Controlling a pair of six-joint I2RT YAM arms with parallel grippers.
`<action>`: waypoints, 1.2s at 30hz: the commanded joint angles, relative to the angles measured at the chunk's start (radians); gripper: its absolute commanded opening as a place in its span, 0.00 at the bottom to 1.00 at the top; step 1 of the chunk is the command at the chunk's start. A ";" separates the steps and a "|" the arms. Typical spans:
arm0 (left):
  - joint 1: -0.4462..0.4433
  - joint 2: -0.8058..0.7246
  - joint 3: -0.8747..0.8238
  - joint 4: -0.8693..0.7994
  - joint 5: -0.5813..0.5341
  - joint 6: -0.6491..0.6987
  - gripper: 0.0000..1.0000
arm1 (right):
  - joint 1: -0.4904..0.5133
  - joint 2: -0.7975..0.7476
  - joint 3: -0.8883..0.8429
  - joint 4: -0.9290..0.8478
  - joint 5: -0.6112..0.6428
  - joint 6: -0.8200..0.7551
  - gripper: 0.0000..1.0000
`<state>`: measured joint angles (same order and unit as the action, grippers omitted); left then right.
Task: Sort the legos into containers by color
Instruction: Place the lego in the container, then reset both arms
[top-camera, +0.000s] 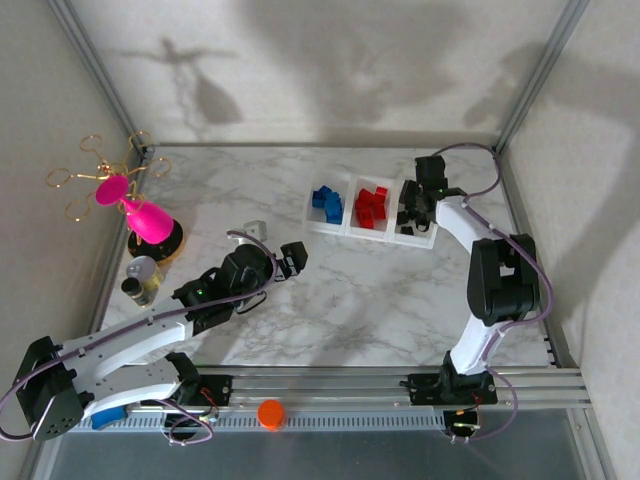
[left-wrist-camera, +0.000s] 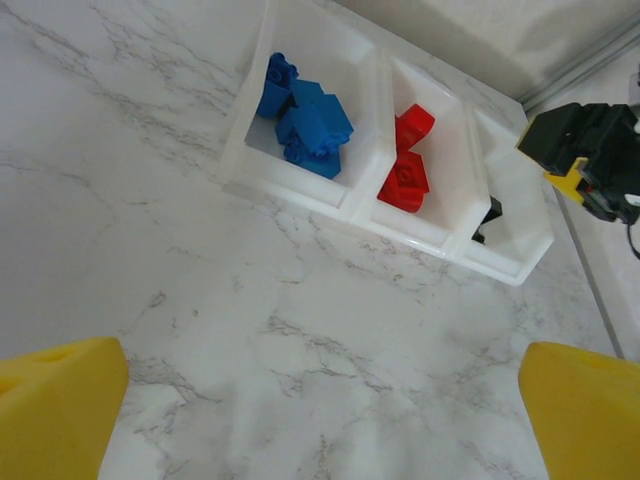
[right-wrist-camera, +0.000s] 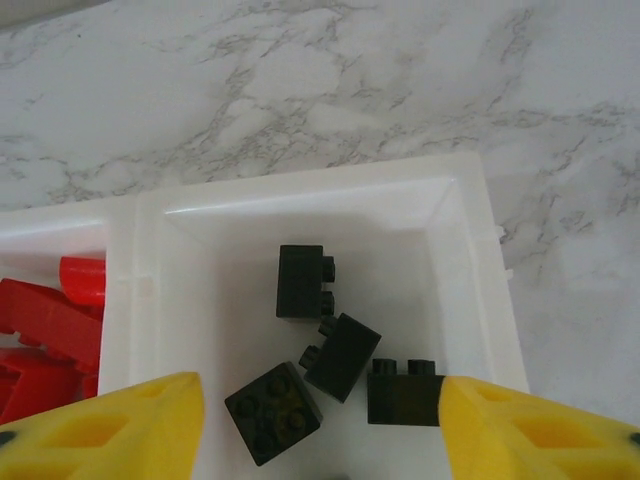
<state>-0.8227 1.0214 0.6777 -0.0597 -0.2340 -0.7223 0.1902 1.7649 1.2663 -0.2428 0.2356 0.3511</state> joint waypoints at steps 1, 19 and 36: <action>0.009 -0.015 0.031 -0.009 -0.102 0.067 1.00 | -0.017 -0.114 -0.027 0.025 0.010 0.001 0.71; 0.334 -0.018 -0.237 0.370 -0.553 0.487 0.99 | -0.137 -0.606 -0.784 0.599 0.311 -0.068 0.99; 0.665 0.225 -0.537 1.186 -0.105 0.648 1.00 | -0.174 -0.353 -1.054 1.420 -0.028 -0.270 0.99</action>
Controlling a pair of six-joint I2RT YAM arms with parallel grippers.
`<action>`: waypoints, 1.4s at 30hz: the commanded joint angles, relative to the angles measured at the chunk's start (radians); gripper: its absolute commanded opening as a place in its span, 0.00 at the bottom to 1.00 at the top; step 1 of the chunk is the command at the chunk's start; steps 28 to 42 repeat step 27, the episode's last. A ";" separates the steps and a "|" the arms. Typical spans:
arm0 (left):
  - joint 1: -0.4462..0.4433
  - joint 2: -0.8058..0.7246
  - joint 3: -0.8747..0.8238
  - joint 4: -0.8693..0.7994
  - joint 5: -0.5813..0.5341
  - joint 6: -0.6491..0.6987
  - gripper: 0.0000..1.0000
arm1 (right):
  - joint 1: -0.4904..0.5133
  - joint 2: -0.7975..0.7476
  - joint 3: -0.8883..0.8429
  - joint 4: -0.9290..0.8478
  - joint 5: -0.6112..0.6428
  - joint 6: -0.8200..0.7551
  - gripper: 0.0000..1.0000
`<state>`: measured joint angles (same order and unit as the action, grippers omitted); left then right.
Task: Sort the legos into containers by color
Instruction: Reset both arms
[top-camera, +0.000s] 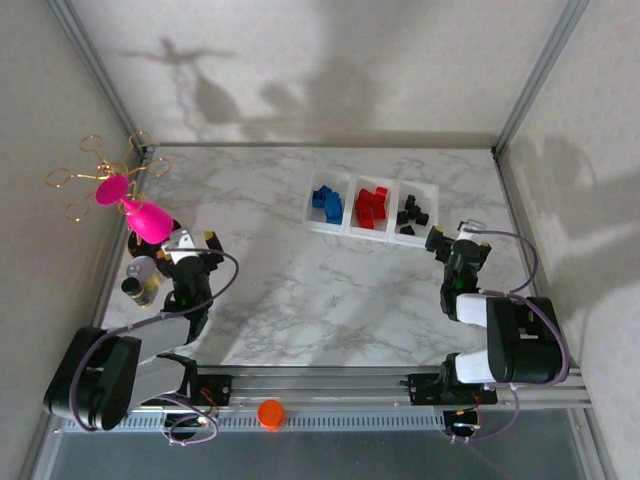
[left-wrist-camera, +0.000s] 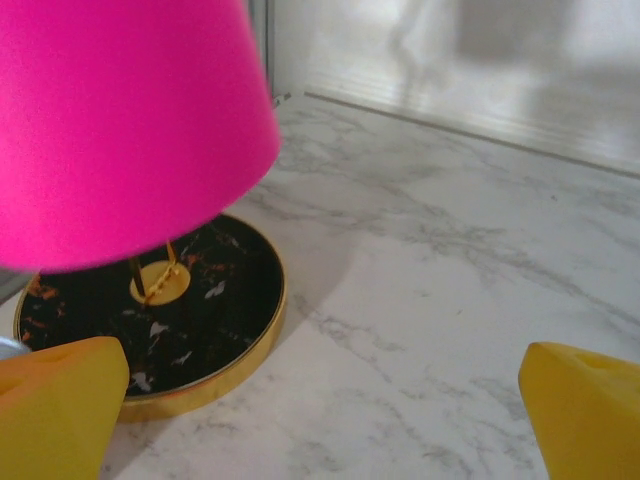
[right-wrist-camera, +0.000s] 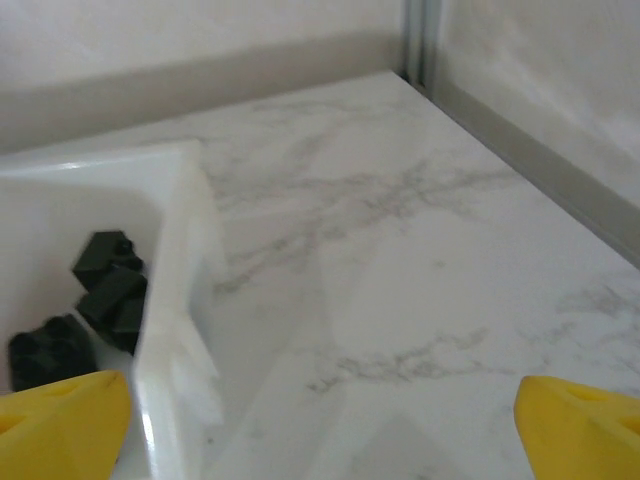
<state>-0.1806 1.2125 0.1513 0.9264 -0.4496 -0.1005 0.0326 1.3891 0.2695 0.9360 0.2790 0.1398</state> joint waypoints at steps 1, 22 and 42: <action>0.030 0.054 -0.004 0.223 0.129 0.031 1.00 | -0.023 0.041 -0.081 0.301 -0.092 -0.059 0.99; 0.109 0.325 0.072 0.368 0.261 0.023 1.00 | -0.010 0.153 -0.046 0.341 -0.163 -0.106 0.99; 0.109 0.325 0.071 0.372 0.260 0.024 1.00 | -0.013 0.153 -0.050 0.347 -0.165 -0.108 0.99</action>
